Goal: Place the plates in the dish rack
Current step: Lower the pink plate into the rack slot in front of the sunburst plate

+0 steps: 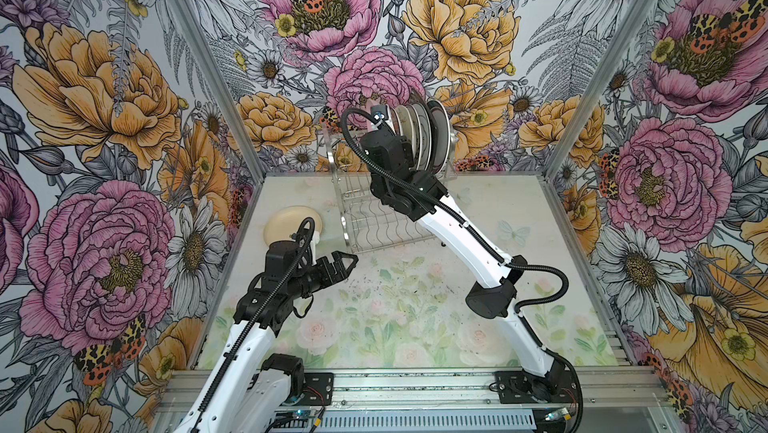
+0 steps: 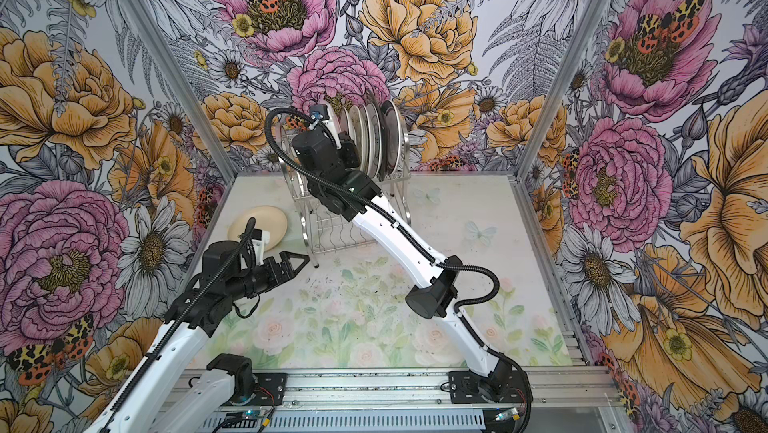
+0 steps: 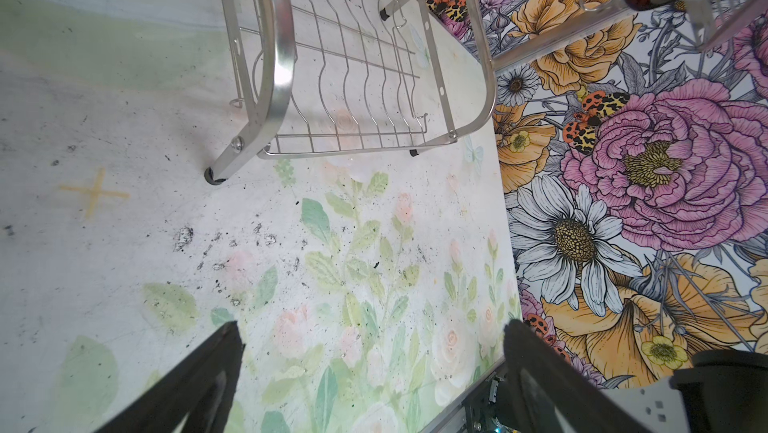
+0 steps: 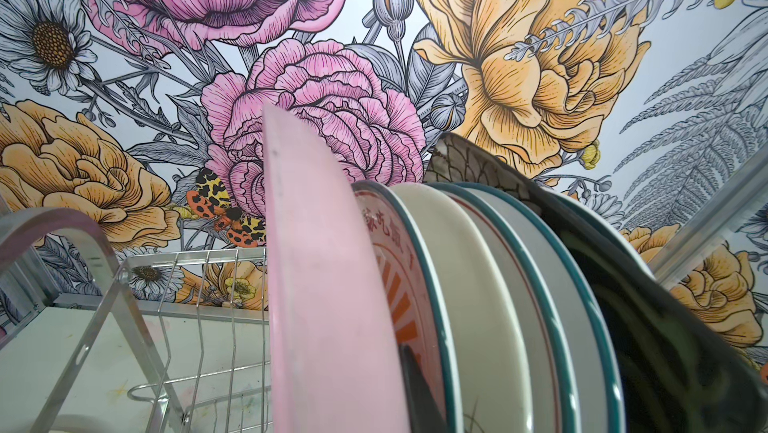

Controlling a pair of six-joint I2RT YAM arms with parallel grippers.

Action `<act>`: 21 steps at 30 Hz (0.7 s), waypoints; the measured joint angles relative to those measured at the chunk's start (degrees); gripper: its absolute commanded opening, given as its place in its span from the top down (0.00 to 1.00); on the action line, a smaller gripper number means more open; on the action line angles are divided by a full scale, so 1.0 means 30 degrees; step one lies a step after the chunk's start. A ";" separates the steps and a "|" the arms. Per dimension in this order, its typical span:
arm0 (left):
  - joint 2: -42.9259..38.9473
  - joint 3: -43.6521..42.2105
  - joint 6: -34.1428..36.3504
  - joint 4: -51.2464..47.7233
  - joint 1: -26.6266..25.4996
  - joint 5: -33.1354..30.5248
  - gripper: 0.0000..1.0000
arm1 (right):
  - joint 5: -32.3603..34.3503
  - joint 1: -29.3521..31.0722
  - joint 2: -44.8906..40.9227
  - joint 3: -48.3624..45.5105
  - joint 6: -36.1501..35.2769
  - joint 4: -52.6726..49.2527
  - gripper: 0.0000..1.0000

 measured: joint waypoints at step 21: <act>0.0000 0.0000 0.0000 0.0007 0.0000 0.0000 0.01 | 0.0350 -0.0029 0.0182 -0.1064 0.0765 0.0619 0.96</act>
